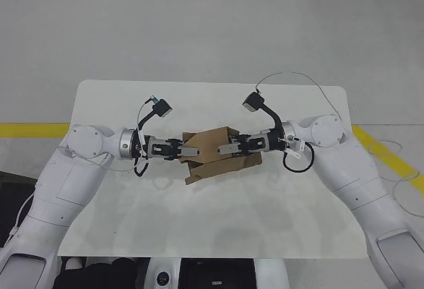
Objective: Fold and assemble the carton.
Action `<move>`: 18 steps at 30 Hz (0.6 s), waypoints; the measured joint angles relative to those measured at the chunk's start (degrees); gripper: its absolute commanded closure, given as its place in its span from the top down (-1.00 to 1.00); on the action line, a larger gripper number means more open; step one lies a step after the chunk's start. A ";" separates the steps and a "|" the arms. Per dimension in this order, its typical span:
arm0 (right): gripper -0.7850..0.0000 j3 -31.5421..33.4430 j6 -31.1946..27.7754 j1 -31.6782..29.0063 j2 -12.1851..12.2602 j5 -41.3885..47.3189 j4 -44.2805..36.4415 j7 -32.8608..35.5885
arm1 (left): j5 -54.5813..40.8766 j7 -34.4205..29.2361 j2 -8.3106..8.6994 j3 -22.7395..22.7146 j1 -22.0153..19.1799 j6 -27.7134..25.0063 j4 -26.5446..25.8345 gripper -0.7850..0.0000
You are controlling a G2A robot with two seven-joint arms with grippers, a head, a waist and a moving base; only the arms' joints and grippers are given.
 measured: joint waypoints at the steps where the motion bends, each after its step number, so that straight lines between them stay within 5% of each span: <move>1: -0.09 -0.34 0.03 0.23 0.02 0.10 -0.06 0.03 | -0.04 -0.11 0.00 0.03 -0.02 0.07 0.02 -1.00; 11: -0.15 -4.45 -1.44 2.93 -0.54 1.80 1.68 -1.45 | 0.18 -0.71 -0.11 0.68 -0.26 0.44 0.36 -1.00; 16: -0.42 -5.94 -1.97 3.74 -0.64 2.52 2.58 -1.97 | 0.01 -0.96 -0.13 0.75 -0.34 0.45 0.37 -1.00; 18: -0.69 -6.36 -2.13 3.95 -0.61 2.77 2.87 -2.13 | 0.00 -0.98 -0.13 0.77 -0.36 0.48 0.39 -1.00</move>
